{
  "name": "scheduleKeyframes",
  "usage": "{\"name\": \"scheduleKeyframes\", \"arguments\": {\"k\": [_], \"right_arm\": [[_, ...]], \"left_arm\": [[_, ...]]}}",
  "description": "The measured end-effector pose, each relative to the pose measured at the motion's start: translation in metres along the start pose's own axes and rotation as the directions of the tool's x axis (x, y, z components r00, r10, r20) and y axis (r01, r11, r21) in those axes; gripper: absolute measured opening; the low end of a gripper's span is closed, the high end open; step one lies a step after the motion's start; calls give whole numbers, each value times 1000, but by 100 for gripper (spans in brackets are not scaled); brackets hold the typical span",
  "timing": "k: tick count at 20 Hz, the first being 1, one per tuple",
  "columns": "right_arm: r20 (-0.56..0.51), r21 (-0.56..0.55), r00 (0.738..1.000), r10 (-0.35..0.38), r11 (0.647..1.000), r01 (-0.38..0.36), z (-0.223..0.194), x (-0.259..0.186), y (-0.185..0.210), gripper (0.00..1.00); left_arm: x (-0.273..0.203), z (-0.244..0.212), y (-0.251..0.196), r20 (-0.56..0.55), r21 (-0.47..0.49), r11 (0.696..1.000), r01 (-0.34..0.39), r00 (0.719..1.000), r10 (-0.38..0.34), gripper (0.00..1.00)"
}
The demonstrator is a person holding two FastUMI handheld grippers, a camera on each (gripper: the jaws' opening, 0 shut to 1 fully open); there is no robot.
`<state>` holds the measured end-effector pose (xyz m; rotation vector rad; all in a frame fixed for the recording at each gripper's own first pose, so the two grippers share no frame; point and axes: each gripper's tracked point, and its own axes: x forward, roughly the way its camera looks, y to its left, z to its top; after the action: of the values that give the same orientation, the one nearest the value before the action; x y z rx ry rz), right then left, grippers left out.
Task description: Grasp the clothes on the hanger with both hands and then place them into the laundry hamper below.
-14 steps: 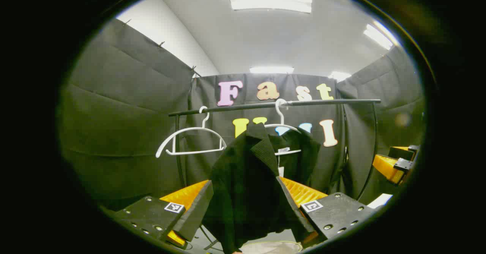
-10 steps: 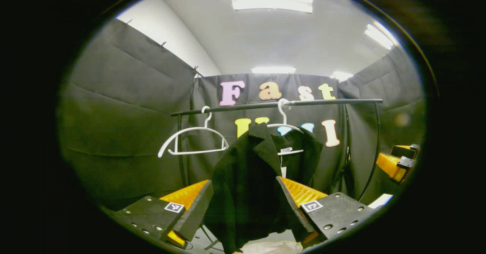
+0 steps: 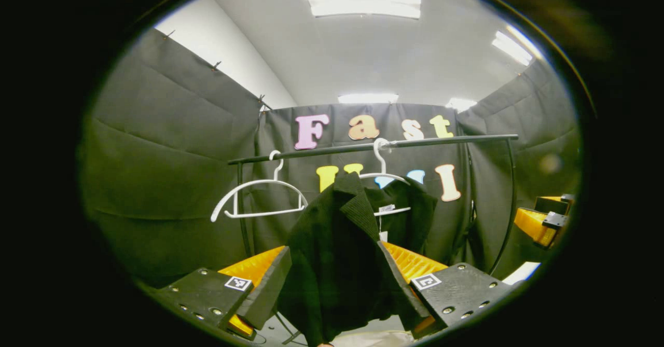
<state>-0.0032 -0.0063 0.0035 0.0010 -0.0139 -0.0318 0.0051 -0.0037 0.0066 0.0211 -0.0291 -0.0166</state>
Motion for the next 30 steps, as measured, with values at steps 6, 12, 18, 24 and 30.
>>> {"name": "scheduleKeyframes", "arguments": {"k": [6,12,18,24,30], "right_arm": [[2,-6,1000,-16,1000,16,3,4,13,97],[-5,8,1000,-16,1000,16,7,20,40,97],[9,46,999,40,998,-40,13,64,64,97],[-1,78,987,163,984,-162,4,128,81,97],[-22,80,964,266,961,-263,-9,188,100,97]], "left_arm": [[9,-6,17,-1,-4,1000,9,1000,-9,95],[28,-18,37,-11,-19,999,46,999,-46,95],[47,-24,19,-30,-69,995,75,997,-77,95],[84,-15,-5,-8,-27,1000,13,1000,-13,94],[114,-21,-30,-22,-6,999,-46,999,46,94]]}}
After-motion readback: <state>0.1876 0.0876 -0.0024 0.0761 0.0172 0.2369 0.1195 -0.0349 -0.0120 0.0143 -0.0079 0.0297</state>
